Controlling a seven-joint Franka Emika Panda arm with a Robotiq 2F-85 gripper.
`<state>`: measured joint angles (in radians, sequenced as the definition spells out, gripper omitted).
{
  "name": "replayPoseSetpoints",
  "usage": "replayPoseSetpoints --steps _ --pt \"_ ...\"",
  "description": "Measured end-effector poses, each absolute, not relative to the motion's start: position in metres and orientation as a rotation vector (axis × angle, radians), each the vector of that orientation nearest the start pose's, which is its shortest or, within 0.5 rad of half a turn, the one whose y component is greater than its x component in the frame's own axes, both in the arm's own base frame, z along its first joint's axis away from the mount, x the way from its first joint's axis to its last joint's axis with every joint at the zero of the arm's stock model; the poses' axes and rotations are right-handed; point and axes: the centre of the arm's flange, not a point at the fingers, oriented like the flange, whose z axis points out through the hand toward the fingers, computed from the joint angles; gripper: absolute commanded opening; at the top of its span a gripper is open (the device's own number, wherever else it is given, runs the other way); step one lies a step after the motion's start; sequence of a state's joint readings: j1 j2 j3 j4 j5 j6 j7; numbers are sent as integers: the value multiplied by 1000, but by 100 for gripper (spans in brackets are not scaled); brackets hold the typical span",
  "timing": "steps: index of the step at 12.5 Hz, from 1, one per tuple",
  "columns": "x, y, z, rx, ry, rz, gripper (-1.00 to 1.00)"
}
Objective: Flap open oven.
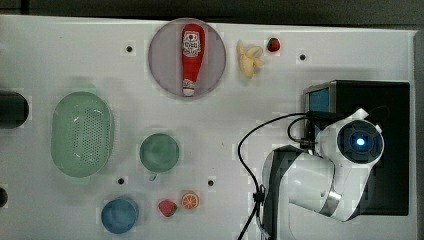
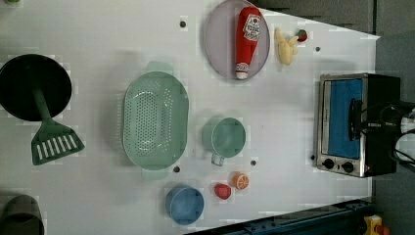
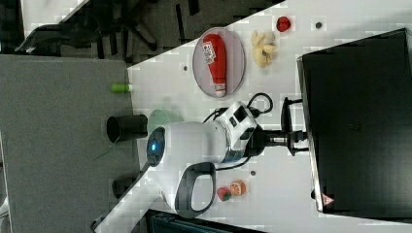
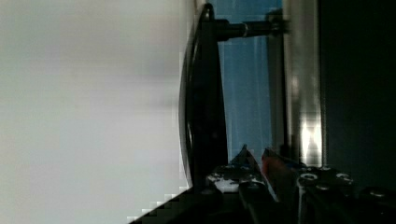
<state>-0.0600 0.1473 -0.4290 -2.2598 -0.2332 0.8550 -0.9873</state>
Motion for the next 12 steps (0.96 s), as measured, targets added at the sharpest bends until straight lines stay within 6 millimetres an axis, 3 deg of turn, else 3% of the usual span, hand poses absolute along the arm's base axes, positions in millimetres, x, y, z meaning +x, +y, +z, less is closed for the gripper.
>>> replayPoseSetpoints --steps 6,9,12 --pt "477 -243 304 -3359 128 75 -65" --pt "483 -213 293 -3431 4 132 -65" --pt "489 -168 277 -3503 -25 156 -65"
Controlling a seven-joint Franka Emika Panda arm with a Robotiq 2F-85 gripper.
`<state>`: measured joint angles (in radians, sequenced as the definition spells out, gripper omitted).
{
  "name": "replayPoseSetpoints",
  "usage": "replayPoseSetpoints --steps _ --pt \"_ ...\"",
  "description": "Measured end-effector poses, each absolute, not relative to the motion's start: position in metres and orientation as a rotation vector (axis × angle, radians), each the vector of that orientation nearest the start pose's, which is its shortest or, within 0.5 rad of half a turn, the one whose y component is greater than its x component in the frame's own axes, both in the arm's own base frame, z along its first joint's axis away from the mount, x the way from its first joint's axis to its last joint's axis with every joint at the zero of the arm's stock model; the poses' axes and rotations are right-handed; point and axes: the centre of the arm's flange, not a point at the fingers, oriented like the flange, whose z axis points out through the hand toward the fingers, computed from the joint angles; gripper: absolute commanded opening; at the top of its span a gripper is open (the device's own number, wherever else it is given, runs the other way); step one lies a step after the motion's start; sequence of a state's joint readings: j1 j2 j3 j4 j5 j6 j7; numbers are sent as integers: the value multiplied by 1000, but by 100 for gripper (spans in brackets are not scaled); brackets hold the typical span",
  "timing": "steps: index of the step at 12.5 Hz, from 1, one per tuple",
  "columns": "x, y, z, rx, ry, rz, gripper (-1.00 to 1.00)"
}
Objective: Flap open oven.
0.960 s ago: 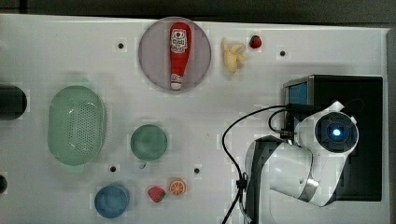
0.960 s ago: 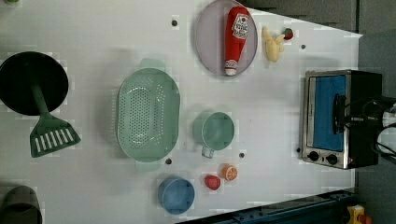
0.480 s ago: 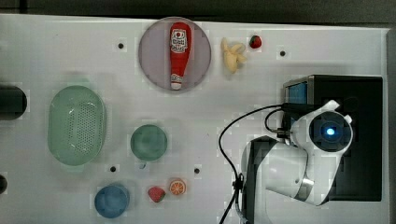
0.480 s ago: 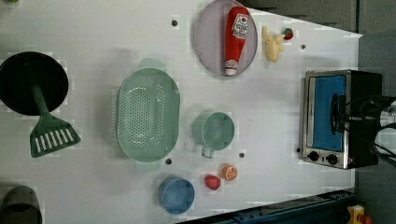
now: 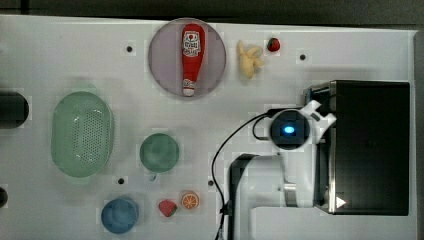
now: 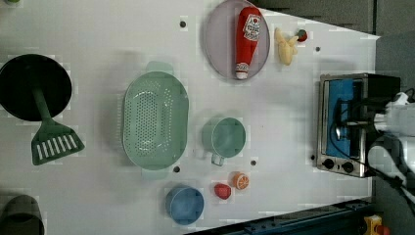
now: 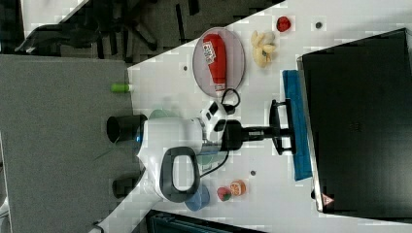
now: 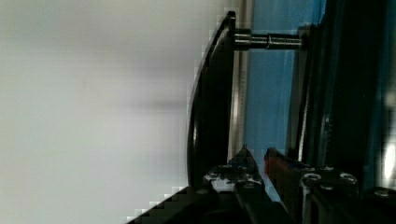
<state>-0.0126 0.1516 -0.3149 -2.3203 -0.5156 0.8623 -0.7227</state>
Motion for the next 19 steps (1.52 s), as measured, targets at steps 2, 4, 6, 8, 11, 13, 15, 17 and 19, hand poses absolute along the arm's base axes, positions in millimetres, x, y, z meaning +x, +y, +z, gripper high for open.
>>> replayPoseSetpoints --steps 2,4,6,8,11,13,15,17,19 --pt "495 -139 256 -3560 -61 181 -65" --pt "499 -107 231 -3604 -99 196 -65" --pt "498 -77 200 -3654 -159 215 -65" --pt "495 -53 169 -3707 -227 228 -65" --pt "486 -28 125 -3764 -260 246 -65" --pt "476 -20 106 -3790 -206 280 -65" --pt "484 -15 105 -3827 -150 257 -65" --pt "496 -10 110 -3821 -109 178 -65" --pt "513 -3 121 -3758 51 101 -65"
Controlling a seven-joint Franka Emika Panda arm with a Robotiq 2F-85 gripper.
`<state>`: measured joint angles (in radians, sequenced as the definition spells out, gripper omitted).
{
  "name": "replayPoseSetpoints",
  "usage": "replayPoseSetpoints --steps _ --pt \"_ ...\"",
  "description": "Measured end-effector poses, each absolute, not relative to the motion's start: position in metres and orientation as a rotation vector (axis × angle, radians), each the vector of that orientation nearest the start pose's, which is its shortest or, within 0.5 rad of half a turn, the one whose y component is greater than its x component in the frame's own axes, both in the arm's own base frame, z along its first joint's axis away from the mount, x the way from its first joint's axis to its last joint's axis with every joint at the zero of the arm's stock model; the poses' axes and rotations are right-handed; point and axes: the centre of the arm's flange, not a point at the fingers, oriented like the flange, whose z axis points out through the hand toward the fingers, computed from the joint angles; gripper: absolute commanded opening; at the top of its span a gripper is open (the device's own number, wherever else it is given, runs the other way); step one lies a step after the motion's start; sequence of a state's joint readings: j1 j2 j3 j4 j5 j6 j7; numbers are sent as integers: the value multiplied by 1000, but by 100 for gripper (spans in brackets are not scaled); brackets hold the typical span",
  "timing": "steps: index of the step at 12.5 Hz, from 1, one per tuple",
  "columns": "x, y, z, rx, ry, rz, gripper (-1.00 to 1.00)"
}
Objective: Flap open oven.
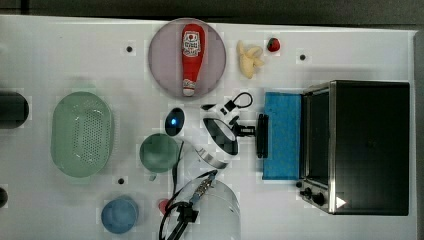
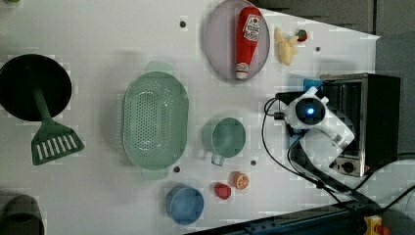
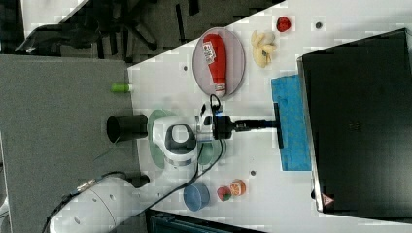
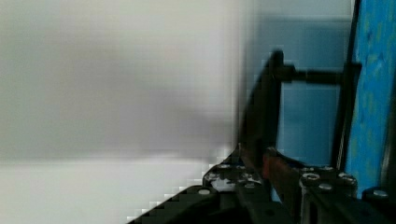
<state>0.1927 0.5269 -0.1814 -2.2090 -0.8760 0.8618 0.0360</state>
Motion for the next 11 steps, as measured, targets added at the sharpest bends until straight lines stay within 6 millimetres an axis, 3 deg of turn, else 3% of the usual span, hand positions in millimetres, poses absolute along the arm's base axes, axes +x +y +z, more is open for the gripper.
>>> replayPoseSetpoints --steps 2,3,6,8,11 --pt "535 6 155 2607 -263 -19 -65" --pt "549 10 184 2651 -384 32 -65" --pt "574 13 298 2771 -753 195 -65" --pt "574 12 381 2831 -980 240 -65" --pt "546 0 494 2874 -1208 118 -65"
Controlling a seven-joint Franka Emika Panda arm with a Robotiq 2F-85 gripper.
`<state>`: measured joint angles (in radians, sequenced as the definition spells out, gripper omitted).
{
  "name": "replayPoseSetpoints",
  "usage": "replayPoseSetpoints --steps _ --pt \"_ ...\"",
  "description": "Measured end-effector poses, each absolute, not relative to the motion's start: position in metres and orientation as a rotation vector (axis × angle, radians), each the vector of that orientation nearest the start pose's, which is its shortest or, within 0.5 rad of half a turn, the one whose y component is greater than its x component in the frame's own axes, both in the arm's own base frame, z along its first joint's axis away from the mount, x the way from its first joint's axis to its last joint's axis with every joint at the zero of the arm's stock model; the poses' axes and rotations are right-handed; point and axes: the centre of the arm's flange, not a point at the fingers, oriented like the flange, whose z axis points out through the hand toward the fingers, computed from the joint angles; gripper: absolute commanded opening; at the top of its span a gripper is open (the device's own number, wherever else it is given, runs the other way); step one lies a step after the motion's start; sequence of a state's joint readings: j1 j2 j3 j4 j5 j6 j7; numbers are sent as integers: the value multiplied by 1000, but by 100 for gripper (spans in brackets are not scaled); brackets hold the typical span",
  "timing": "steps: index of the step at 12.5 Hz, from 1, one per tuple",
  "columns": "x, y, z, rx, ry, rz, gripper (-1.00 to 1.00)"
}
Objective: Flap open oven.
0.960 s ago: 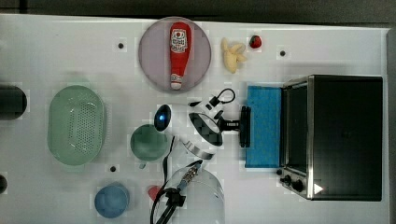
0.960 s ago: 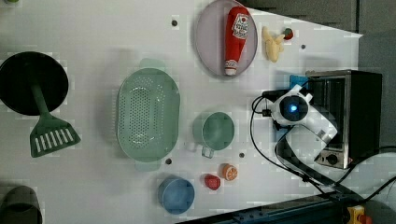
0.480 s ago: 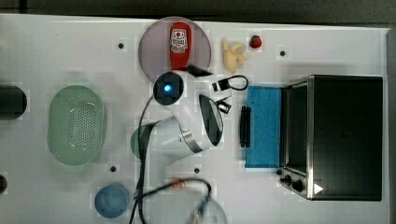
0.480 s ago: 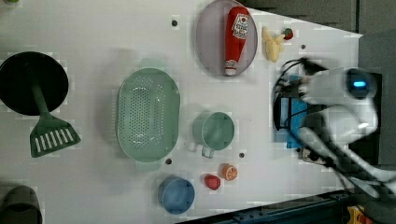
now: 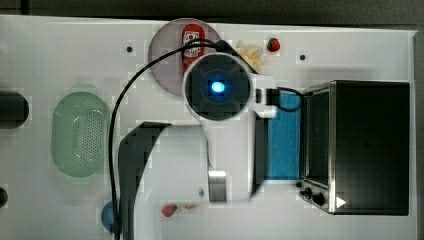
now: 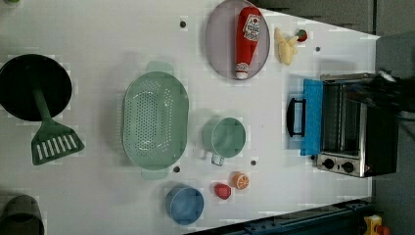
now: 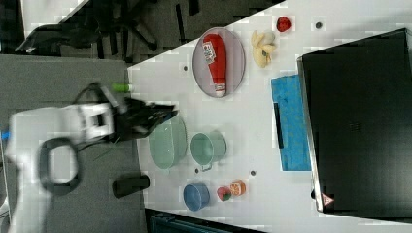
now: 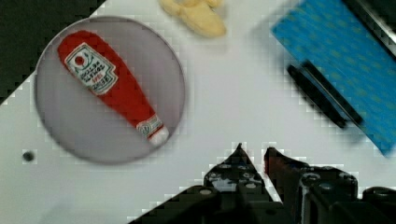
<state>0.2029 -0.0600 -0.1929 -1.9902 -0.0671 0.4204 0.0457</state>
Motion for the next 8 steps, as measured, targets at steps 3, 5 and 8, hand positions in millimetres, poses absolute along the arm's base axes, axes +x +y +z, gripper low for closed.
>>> replayPoseSetpoints --steps 3,5,8 --pt "527 -29 584 -2869 1306 -86 -65" --pt "517 -43 614 -2845 1341 -97 -65" --pt "511 -56 610 -2839 1387 -14 -65"
